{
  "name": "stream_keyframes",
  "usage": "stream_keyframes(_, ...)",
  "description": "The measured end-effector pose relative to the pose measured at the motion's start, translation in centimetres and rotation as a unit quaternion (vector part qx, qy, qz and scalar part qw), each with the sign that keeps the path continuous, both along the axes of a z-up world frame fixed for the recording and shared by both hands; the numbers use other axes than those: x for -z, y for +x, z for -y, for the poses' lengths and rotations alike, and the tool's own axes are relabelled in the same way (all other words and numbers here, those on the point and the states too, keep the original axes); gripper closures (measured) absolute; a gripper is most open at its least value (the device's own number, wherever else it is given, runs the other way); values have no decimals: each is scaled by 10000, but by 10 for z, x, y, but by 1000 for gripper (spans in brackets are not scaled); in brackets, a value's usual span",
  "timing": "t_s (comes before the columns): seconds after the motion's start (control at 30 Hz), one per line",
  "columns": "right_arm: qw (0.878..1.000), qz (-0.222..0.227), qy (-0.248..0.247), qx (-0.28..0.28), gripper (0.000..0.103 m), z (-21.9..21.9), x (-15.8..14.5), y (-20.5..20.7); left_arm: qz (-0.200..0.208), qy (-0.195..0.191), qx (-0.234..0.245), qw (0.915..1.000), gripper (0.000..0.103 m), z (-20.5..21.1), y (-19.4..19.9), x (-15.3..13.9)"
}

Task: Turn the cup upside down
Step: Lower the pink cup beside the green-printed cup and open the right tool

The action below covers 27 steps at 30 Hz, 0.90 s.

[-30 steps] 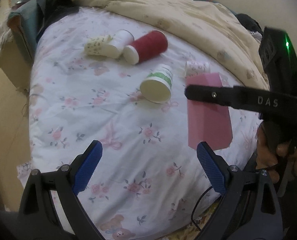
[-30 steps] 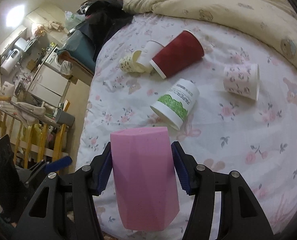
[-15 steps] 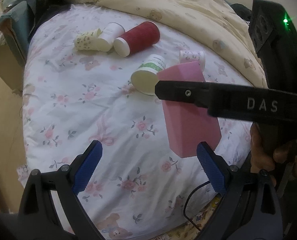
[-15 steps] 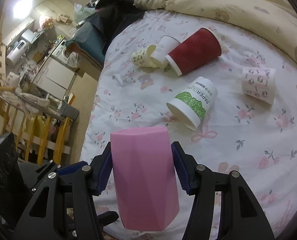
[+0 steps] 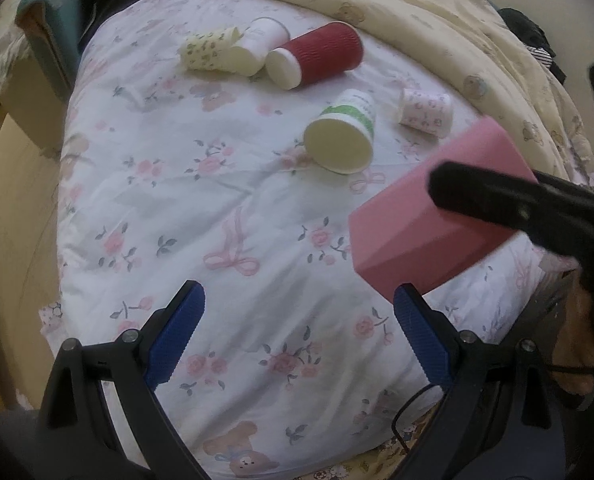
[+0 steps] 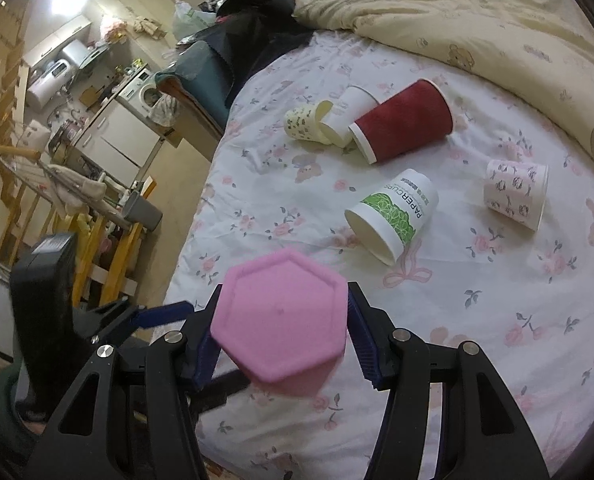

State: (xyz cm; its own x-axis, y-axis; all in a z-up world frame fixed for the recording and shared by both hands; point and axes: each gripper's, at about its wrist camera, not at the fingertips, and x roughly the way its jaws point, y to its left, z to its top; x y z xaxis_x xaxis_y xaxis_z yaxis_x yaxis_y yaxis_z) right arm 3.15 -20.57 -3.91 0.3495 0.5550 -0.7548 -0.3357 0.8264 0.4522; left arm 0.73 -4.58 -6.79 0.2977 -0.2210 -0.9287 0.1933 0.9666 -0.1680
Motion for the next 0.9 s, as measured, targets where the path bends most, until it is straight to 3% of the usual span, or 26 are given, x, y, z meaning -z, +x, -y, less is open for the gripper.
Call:
stream_keyframes(0.23,9994,133,-311,6,44,-2,-2,-2,214,285,-123,9993,9,-6,2,-5)
stream_keyframes(0.43,9967,275,-760,-68,44,-12,6,20,287,488,-995,9934,9,-49,10,-9)
stream_keyframes(0.57,9919,399,-1157,-332,44,-34,22,34,282,598,-1276,9896,9,-67,15,-7)
stream_keyframes(0.63,9899,494,-1262,-414,44,-42,30,38,236,679,-1378,9878,0,-75,16,-3)
stream_keyframes(0.77,9861,710,-1438,-441,44,-52,42,48,93,667,-1476,9868,0,-83,16,3)
stream_keyframes(0.9,9853,794,-1451,-433,44,-56,54,54,197,621,-1441,9874,0,-80,16,-3)
